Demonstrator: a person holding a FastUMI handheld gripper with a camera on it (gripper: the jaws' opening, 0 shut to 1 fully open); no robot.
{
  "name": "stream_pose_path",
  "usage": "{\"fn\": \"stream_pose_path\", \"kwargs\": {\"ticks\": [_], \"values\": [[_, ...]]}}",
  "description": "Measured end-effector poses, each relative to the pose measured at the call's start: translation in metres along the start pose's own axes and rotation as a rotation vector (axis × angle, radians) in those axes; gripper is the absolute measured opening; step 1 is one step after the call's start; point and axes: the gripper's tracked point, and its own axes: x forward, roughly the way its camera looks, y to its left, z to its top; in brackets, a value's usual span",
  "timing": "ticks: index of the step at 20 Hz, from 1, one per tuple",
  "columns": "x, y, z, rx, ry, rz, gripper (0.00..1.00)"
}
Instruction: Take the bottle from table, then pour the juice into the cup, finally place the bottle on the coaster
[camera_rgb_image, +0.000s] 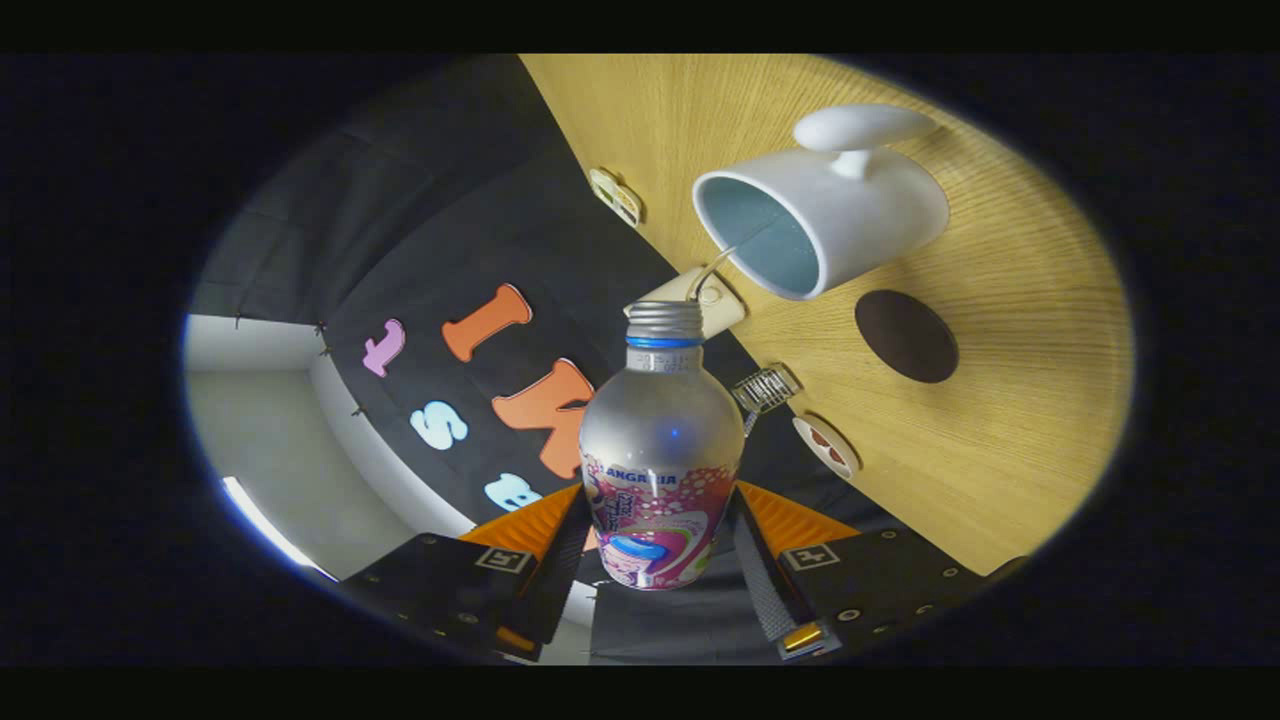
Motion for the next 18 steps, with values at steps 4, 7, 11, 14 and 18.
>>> {"fn": "stream_pose_path", "kwargs": {"ticks": [4,7,11,14,18], "values": [[-0.0002,0.0009,-0.0016,0.016,0.006,0.002,0.76],[0.0055,0.0052,-0.0038,0.044,0.007,0.021,0.76],[0.0052,0.0061,-0.0035,0.060,0.010,0.036,0.76],[0.0054,0.0076,-0.0015,0.072,0.007,0.043,0.76],[0.0035,0.0082,0.0021,0.094,-0.004,0.049,0.76]]}}
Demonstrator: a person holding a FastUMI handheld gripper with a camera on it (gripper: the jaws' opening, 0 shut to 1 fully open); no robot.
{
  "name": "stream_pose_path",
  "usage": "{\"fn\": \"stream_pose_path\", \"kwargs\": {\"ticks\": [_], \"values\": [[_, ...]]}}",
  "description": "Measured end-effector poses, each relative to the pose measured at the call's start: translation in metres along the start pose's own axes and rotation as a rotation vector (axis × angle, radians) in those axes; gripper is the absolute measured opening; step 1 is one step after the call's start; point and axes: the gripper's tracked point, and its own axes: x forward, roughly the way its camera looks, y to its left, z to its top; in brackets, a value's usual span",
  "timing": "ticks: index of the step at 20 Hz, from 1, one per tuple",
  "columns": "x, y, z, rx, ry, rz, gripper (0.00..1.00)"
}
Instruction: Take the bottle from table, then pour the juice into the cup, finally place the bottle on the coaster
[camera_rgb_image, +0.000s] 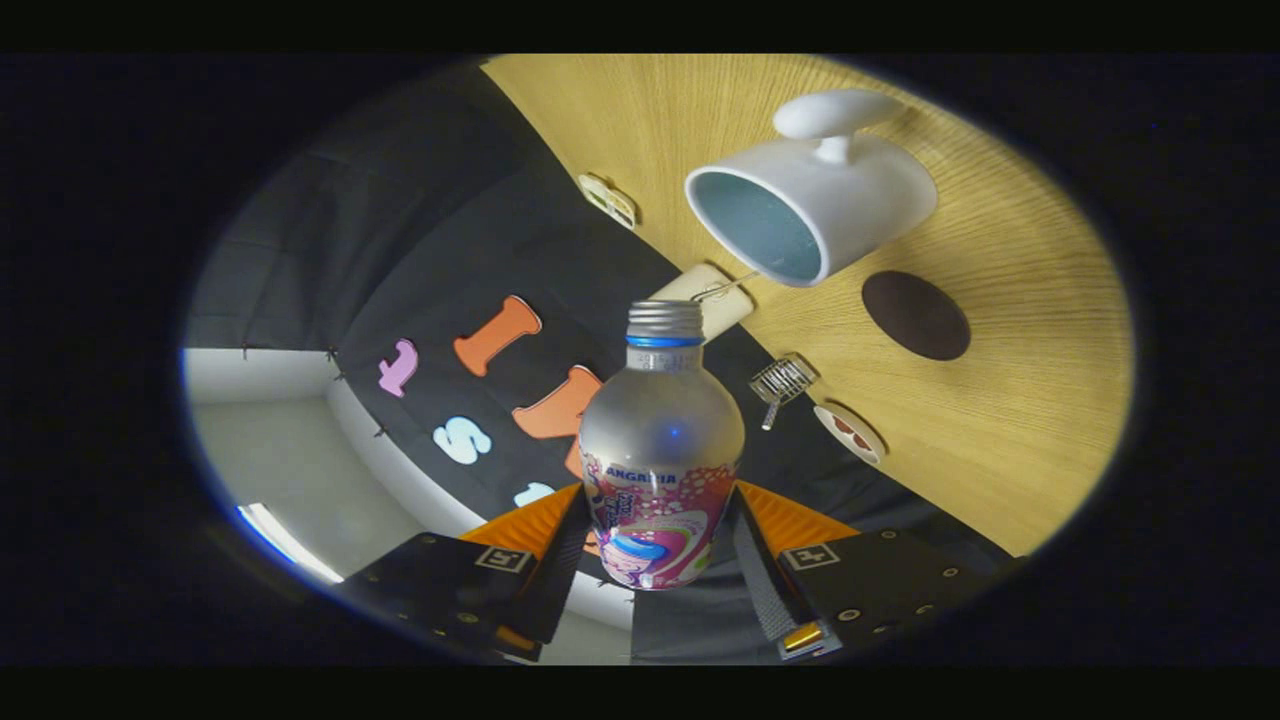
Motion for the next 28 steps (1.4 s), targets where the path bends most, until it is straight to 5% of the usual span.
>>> {"fn": "stream_pose_path", "kwargs": {"ticks": [17,28], "values": [[-0.007,-0.001,0.015,-0.024,-0.029,0.008,0.76],[-0.009,-0.039,0.022,-0.460,-0.034,-0.136,0.76]]}}
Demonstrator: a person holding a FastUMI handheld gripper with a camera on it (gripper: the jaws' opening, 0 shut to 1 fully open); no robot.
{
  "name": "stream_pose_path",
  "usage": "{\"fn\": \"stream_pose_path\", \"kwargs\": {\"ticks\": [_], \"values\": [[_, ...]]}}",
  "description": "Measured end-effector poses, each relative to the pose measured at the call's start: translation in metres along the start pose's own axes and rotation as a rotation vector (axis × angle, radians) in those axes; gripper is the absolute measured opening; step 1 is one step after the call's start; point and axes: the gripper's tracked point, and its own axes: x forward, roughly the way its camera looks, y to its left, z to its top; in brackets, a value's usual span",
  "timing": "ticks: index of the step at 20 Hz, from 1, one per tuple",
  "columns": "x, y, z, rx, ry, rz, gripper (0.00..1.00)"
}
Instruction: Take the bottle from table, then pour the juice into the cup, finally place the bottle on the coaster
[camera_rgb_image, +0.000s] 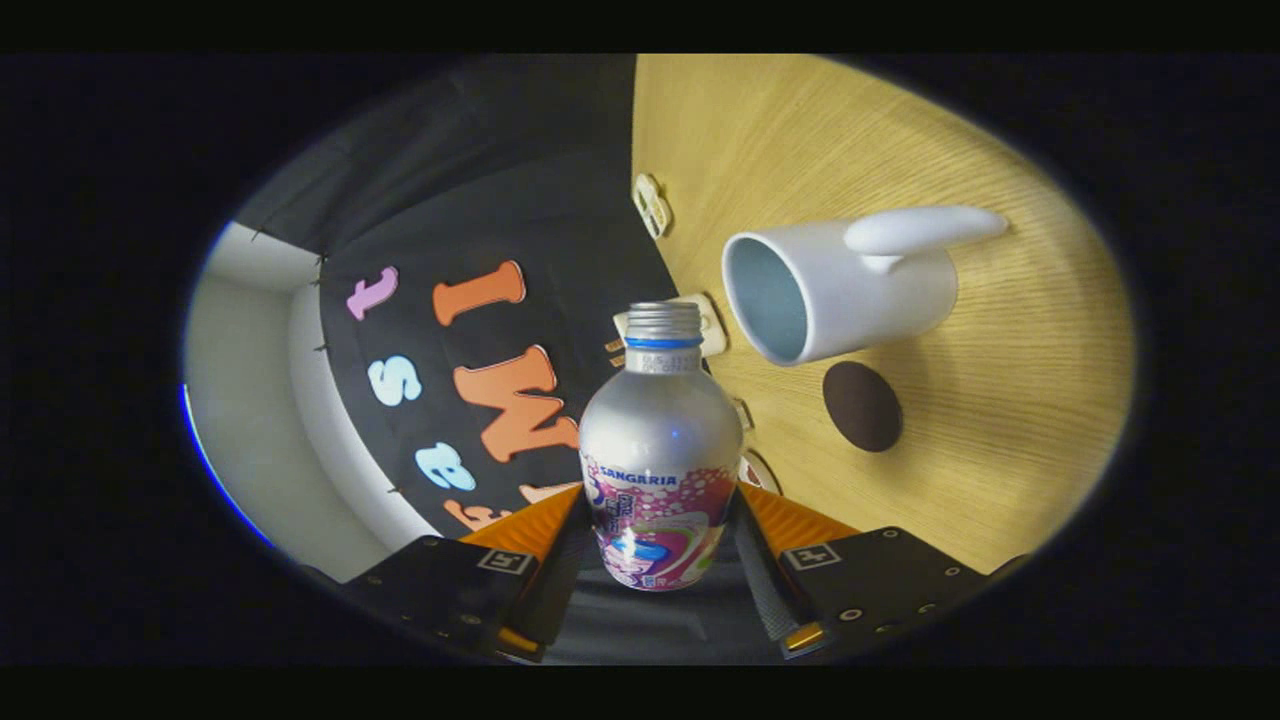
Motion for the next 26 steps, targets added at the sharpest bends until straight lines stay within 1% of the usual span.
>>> {"fn": "stream_pose_path", "kwargs": {"ticks": [3,6,8,12,13,15,17,23,26], "values": [[-0.002,0.005,-0.001,-0.182,-0.010,0.007,0.76],[-0.006,0.019,-0.005,-0.378,-0.006,0.043,0.76],[-0.009,0.025,-0.001,-0.521,-0.017,0.052,0.75],[-0.011,0.035,0.003,-0.777,-0.082,0.078,0.76],[-0.009,0.036,0.003,-0.823,-0.090,0.077,0.76],[-0.006,0.027,0.001,-0.923,-0.082,0.047,0.76],[-0.003,0.028,0.001,-1.052,-0.094,0.039,0.76],[0.010,0.029,-0.009,-1.400,-0.138,0.061,0.76],[0.012,0.031,-0.009,-1.579,-0.157,0.026,0.76]]}}
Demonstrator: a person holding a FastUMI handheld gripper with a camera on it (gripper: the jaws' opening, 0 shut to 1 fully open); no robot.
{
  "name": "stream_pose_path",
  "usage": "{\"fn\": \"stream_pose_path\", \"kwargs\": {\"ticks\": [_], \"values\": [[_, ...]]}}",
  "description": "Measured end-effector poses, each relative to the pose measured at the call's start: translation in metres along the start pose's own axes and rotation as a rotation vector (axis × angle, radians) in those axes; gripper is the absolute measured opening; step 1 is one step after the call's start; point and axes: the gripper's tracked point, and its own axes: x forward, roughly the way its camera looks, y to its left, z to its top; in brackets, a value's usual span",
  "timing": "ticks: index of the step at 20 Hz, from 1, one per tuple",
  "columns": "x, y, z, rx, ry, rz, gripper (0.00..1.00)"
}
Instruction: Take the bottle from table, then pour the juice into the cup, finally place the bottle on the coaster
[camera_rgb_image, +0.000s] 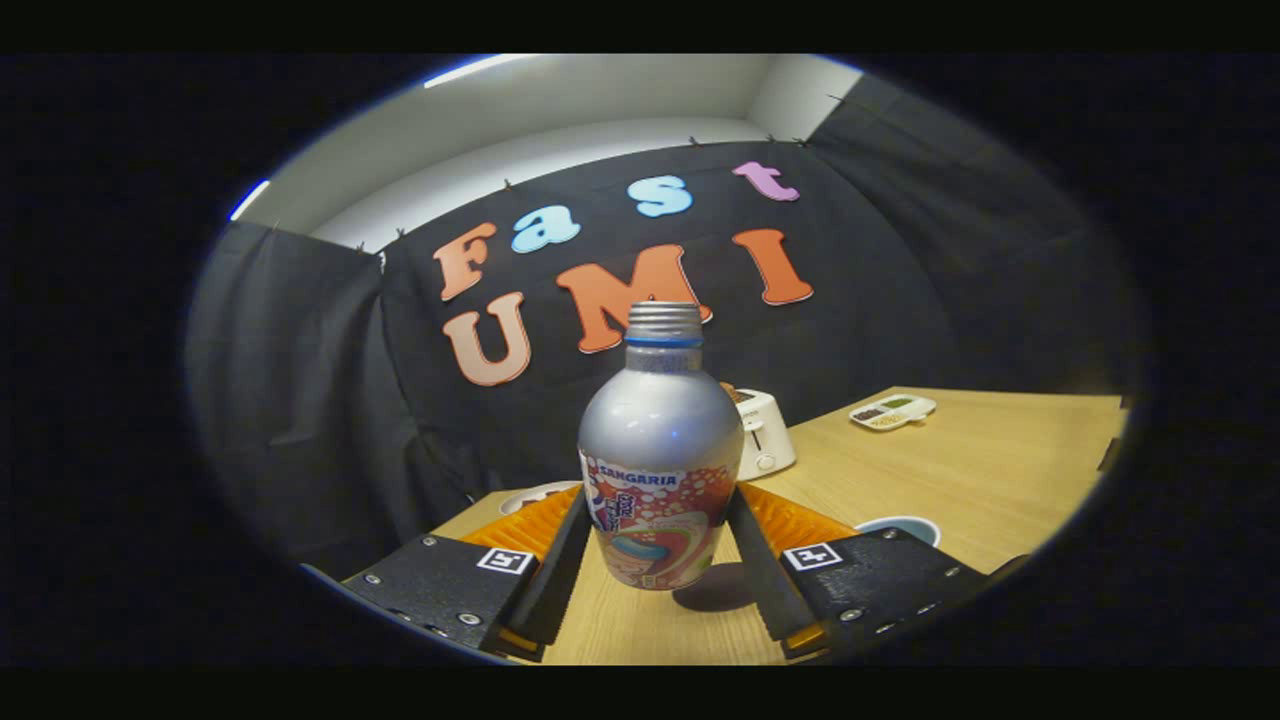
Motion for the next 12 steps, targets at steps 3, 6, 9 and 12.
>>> {"fn": "stream_pose_path", "kwargs": {"ticks": [3,6,9,12], "values": [[0.006,0.000,-0.005,-0.112,0.023,-0.020,0.76],[0.017,-0.003,-0.021,-0.205,0.066,-0.034,0.76],[0.025,-0.003,-0.041,-0.301,0.124,-0.024,0.76],[0.035,0.000,-0.057,-0.363,0.172,-0.003,0.76]]}}
